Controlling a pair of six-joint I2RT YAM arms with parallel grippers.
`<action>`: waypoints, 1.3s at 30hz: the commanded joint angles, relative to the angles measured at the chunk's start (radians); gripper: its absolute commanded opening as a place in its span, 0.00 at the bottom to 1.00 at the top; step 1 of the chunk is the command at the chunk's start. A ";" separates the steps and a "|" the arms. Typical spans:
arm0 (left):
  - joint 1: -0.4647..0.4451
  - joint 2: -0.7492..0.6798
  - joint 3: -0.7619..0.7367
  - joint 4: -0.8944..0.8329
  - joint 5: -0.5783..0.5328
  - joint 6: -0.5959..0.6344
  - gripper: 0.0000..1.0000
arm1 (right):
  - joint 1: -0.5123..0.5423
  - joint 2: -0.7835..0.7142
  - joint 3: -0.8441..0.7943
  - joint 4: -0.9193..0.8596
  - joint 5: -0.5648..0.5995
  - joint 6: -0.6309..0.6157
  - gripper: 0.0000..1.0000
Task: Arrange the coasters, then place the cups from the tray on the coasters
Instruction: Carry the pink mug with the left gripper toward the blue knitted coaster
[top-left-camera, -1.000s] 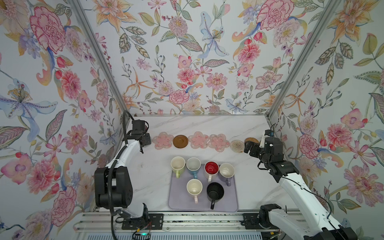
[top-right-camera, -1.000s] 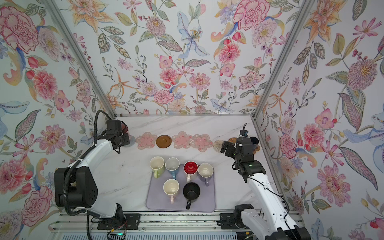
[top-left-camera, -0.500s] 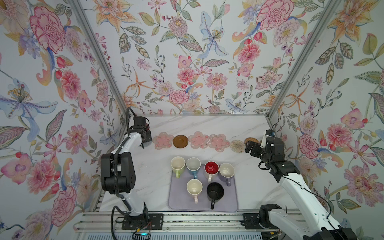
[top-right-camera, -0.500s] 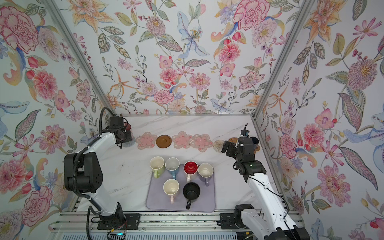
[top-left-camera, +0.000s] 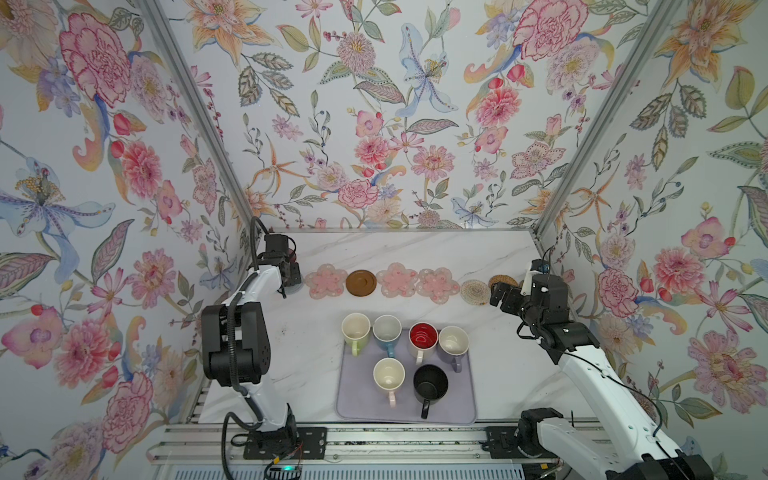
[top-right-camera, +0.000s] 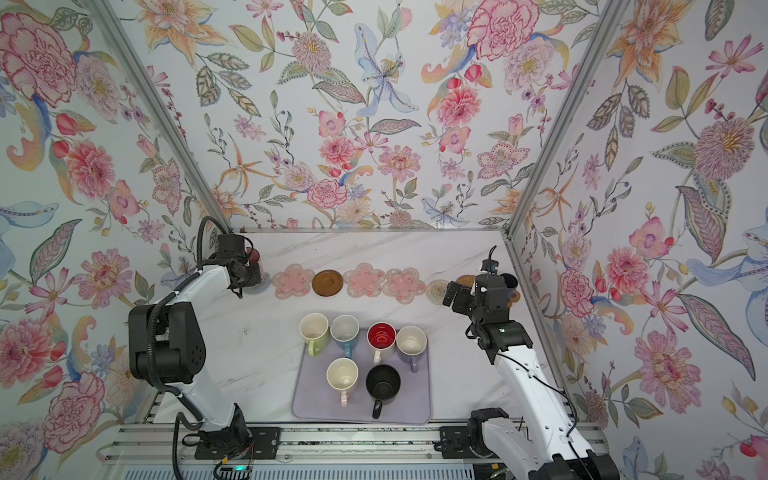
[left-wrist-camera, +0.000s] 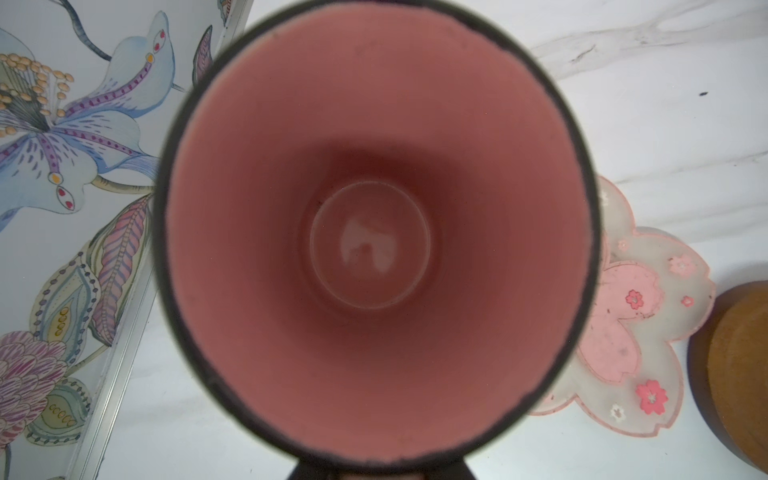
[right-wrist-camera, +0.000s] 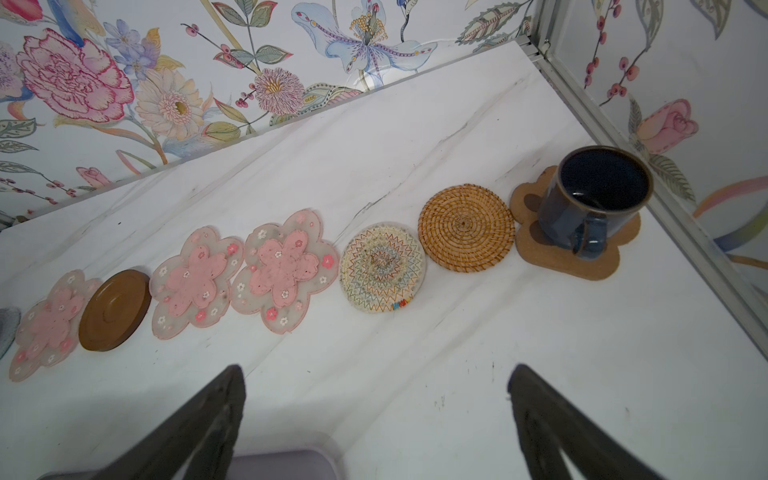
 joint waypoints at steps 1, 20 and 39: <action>0.009 -0.003 0.055 0.054 -0.008 -0.007 0.00 | -0.006 0.004 0.007 -0.010 -0.011 -0.014 0.99; 0.010 0.015 0.062 0.043 0.012 -0.013 0.00 | -0.007 0.000 0.003 -0.011 -0.015 -0.013 0.99; 0.010 0.044 0.075 0.011 0.021 -0.033 0.00 | -0.010 -0.006 0.003 -0.014 -0.015 -0.014 0.99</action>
